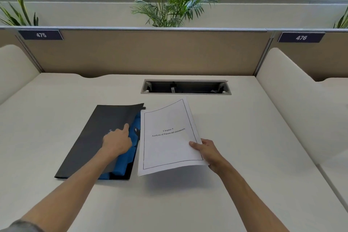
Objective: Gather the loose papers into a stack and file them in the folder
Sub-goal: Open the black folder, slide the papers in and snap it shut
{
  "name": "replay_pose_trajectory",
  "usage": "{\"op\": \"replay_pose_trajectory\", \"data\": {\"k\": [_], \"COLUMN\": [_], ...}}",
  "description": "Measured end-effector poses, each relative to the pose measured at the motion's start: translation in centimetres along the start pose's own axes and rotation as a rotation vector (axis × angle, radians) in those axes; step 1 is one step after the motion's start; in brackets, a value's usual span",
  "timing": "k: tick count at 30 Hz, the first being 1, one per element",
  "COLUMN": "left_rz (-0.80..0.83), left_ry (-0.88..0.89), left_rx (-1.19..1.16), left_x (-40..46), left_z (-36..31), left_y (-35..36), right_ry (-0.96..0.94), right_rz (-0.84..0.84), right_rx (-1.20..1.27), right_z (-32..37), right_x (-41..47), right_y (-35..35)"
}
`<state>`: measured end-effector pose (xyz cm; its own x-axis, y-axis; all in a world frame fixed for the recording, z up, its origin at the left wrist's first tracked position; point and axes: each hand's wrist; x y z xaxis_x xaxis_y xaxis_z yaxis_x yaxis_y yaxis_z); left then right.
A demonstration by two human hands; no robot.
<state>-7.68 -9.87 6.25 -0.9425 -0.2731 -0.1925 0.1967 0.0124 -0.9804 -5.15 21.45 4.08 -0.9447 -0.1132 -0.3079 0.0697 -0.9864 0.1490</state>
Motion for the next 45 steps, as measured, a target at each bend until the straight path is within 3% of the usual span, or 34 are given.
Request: {"op": "replay_pose_trajectory", "data": {"k": [5, 15, 22, 35, 45], "left_rz": [-0.124, -0.117, -0.084, -0.134, -0.120], "left_ry": [0.060, 0.140, 0.202, 0.183, 0.215], "left_rx": [0.029, 0.035, -0.031, 0.027, -0.005], "left_x": [-0.4, -2.2, -3.6, -4.6, -5.7], "left_z": [0.4, -0.2, -2.2, -4.7, -6.7], "left_y": [-1.5, -2.6, -3.4, -3.6, -3.3], "right_ry": [0.049, -0.003, -0.083, -0.149, -0.167], "right_rz": [0.048, 0.090, -0.011, -0.102, -0.082], "right_rx": [0.023, -0.224, -0.421, -0.435, -0.503], "right_z": [0.8, 2.3, 1.3, -0.7, -1.7], "right_x": [0.4, 2.2, 3.2, 1.0, 0.1], "right_y": [0.3, 2.0, 4.7, 9.3, 11.9]}}
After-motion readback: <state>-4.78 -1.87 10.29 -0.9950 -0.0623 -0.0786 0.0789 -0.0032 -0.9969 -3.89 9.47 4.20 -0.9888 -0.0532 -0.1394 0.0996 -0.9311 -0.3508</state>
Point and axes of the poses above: each hand's wrist, its own x-axis towards the middle knuckle, its own y-axis out of the palm, z = x × y, and after that the axes turned 7 degrees about -y, right-handed
